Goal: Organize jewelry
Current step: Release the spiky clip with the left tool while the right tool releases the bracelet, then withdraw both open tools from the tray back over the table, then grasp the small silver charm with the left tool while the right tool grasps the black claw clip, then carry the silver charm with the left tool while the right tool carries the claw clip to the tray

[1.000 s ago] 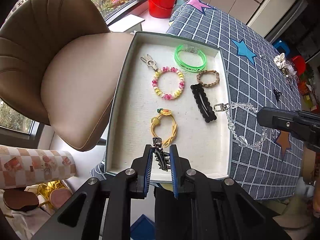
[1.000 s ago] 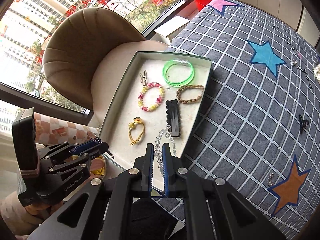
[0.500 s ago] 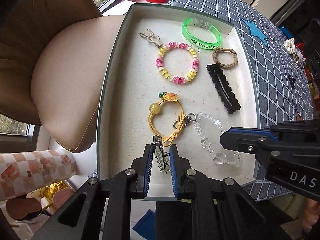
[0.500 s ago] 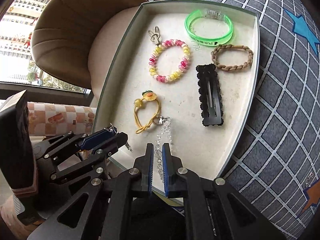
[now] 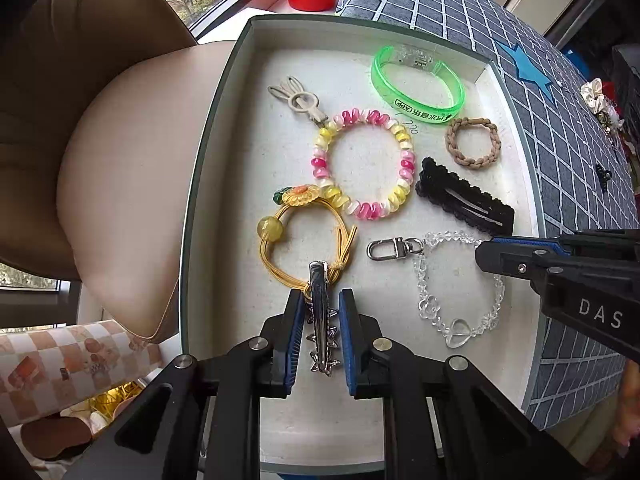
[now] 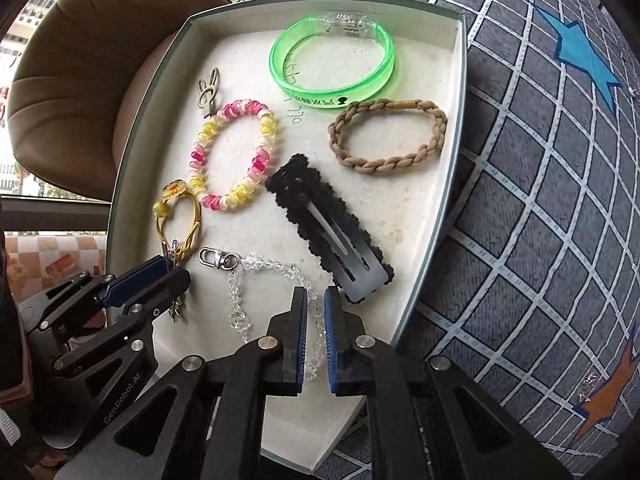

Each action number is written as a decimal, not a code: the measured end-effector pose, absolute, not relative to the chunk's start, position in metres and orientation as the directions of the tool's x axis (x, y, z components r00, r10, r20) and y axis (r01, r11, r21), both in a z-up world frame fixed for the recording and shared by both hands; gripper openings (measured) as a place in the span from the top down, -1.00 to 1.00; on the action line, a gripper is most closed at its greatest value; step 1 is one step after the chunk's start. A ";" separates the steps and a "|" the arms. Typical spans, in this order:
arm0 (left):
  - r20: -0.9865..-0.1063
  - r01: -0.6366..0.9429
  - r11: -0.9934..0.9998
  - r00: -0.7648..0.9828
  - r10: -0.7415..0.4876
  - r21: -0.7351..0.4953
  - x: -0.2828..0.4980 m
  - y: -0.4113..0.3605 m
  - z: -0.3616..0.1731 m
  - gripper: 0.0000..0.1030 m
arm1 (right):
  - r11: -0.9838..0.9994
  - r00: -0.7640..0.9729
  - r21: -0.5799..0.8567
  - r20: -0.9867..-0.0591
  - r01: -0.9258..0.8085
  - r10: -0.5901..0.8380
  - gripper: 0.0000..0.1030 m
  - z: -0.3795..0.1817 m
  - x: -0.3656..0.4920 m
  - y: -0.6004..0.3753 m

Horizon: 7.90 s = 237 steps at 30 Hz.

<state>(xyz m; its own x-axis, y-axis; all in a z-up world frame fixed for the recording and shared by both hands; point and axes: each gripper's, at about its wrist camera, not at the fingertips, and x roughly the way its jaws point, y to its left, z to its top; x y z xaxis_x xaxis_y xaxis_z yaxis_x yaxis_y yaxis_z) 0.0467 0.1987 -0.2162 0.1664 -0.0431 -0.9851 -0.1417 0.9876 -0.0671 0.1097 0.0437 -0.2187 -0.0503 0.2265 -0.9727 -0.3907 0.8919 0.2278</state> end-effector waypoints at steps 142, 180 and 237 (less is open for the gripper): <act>-1.000 -0.069 0.998 0.018 -0.014 -0.015 0.089 -0.147 -0.221 -0.61 | 0.964 0.077 0.152 -0.982 -0.220 0.172 -0.68 -0.178 0.204 -0.270; -0.979 -0.040 0.979 0.043 -0.200 -0.202 0.095 -0.129 -0.194 0.72 | 0.965 0.075 0.164 -0.980 -0.205 0.183 0.51 -0.190 0.178 -0.241; -0.961 0.156 0.976 0.209 -0.181 -0.150 0.036 0.060 -0.130 0.72 | 0.980 0.132 0.138 -0.979 -0.143 0.157 0.51 -0.127 0.075 -0.123</act>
